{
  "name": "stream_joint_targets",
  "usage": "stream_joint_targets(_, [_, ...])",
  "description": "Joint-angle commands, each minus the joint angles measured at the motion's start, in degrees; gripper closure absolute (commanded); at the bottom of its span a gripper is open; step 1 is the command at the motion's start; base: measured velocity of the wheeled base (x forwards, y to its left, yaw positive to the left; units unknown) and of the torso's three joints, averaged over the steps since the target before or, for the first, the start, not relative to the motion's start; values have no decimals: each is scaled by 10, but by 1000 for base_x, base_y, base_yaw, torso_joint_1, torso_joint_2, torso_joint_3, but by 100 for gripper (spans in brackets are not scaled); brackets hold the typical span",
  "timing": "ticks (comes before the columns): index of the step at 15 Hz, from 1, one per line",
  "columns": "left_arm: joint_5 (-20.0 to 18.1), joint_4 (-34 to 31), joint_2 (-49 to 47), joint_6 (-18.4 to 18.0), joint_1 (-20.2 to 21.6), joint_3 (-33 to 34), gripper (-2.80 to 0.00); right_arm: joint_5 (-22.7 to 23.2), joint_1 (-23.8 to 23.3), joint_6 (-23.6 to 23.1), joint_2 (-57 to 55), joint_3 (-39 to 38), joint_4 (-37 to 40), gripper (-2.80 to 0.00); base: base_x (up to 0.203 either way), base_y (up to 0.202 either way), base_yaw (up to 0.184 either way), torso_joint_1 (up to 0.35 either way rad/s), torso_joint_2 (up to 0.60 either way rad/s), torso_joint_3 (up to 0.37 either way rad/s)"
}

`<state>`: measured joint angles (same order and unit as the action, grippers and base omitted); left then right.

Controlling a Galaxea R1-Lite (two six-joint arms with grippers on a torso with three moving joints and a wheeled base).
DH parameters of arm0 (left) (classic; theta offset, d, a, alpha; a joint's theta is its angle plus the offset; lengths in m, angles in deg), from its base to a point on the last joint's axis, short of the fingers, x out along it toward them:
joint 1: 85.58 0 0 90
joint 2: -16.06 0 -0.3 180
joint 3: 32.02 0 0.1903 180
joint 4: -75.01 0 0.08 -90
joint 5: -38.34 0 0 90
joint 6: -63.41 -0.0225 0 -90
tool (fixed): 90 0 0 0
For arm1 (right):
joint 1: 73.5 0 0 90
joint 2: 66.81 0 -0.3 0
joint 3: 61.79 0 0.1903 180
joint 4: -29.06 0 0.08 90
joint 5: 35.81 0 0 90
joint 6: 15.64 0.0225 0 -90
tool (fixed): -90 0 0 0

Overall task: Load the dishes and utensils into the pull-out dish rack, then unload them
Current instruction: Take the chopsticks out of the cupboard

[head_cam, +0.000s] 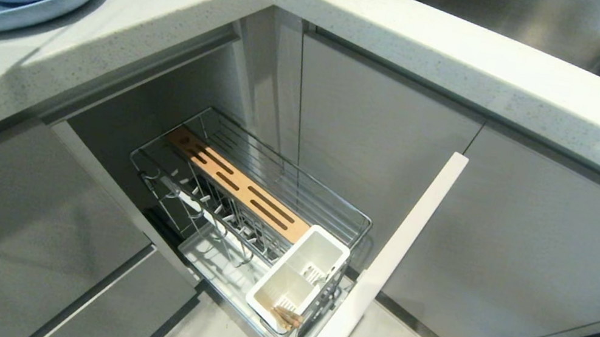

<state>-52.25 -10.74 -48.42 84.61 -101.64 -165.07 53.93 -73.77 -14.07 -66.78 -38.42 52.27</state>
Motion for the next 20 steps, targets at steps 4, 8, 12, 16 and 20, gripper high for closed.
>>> stream_joint_targets(4, [10, 6, 19, 1, 193, 0, 0, 0, 0, 0, 2, -1, 0, 0, 0, 0, 0, 0, 0, 0])
stream_joint_targets(8, [13, 1, 13, 3, 309, 13, 0, 0, 0, 0, 2, -1, 0, 0, 0, 0, 0, 0, 0, 0])
stream_joint_targets(12, [60, -2, 6, 8, 328, 77, 0, 0, 0, 0, 2, -1, 0, 0, 0, 0, 0, 0, 0, 0])
stream_joint_targets(16, [65, 18, -21, 21, 351, 124, 0, 0, 0, 0, 2, -1, 0, 0, 0, 0, 0, 0, 0, 0])
stream_joint_targets(20, [64, 105, -38, 20, 372, 175, 0, 0, 0, 0, 2, -1, 0, 0, 0, 0, 0, 0, 0, 0])
